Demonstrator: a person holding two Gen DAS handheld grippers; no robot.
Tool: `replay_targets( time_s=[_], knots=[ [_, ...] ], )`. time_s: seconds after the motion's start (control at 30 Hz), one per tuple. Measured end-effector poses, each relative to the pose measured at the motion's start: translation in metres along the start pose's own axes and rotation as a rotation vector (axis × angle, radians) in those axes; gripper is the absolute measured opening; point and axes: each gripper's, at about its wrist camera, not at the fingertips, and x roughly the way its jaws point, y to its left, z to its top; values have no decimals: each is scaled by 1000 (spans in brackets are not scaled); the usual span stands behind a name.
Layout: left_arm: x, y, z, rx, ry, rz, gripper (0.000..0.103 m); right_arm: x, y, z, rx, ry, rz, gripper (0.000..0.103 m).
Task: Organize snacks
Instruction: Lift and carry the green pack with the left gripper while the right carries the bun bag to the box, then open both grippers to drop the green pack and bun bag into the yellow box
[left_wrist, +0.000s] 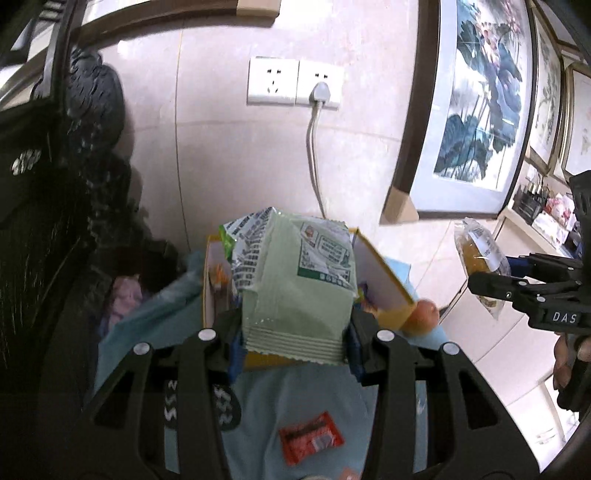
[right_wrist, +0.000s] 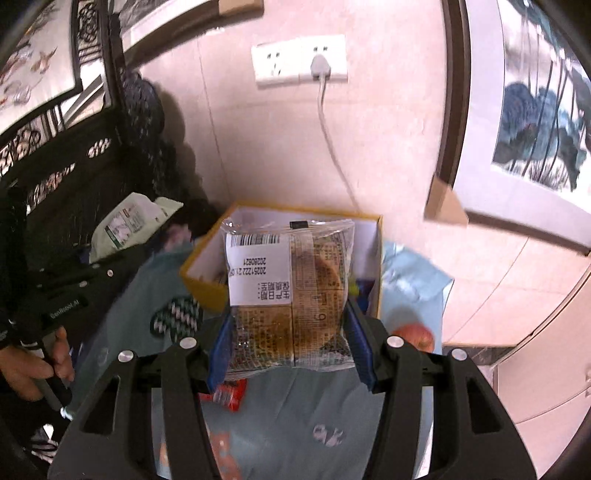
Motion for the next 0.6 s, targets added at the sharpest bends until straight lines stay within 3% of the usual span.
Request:
replay_targets(
  time_s=[0.23, 0.6],
  knots=[
    [16, -6, 36, 13, -18, 8, 44, 2, -9, 30, 2, -26, -32, 55],
    [56, 4, 56, 24, 4, 33, 44, 34, -11, 55, -7, -19, -54, 55]
  ],
)
